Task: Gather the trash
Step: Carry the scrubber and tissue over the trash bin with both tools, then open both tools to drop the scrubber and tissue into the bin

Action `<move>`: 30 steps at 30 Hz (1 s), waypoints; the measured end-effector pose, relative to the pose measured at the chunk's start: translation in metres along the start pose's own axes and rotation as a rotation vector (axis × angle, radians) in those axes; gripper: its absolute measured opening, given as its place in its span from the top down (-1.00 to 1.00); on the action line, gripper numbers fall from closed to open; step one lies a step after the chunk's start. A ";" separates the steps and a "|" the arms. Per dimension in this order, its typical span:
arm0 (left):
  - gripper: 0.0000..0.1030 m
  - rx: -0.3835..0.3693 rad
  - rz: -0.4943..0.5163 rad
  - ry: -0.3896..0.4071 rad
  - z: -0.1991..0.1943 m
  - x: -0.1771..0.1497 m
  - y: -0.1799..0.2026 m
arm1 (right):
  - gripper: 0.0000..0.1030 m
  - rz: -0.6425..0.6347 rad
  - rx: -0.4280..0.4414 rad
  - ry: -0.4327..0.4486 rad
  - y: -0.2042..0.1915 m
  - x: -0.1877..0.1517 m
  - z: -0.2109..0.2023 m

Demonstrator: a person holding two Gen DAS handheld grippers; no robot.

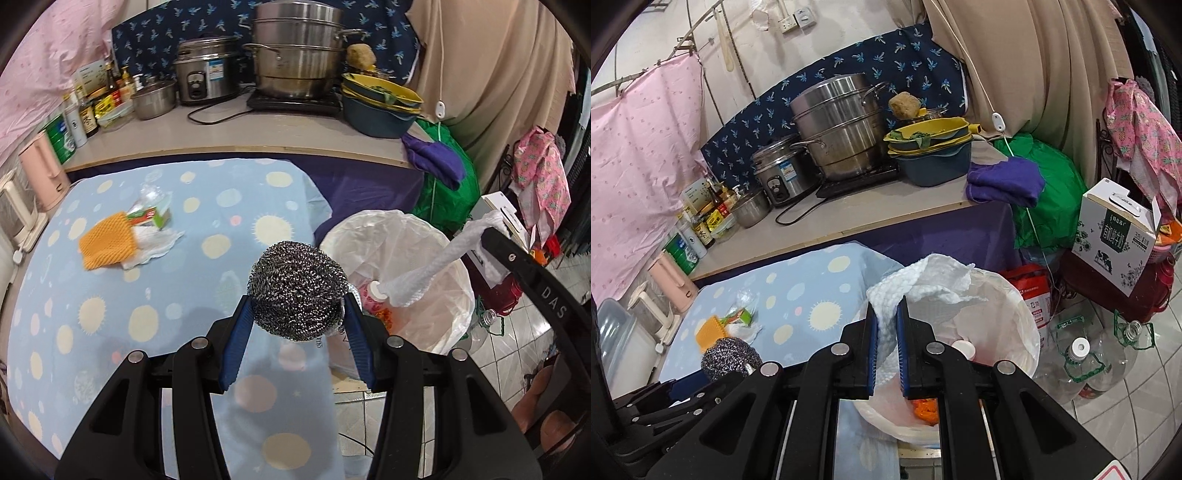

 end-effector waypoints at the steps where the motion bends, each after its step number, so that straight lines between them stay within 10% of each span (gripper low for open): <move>1: 0.08 -0.002 0.008 -0.001 0.003 0.002 0.005 | 0.83 0.004 -0.004 -0.003 0.003 0.000 0.002; 30: 0.08 -0.036 0.113 -0.061 0.064 0.027 0.072 | 0.82 0.062 -0.074 -0.061 0.054 -0.002 0.039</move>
Point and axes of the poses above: each gripper's, at about its wrist camera, not at the fingertips, and z roughly the way its jaws point, y to its right, x to its top, the point moved 6 cm from there along z, roughly the way its jaws point, and after that the axes turned 12 degrees about z, right-handed, at the moved point
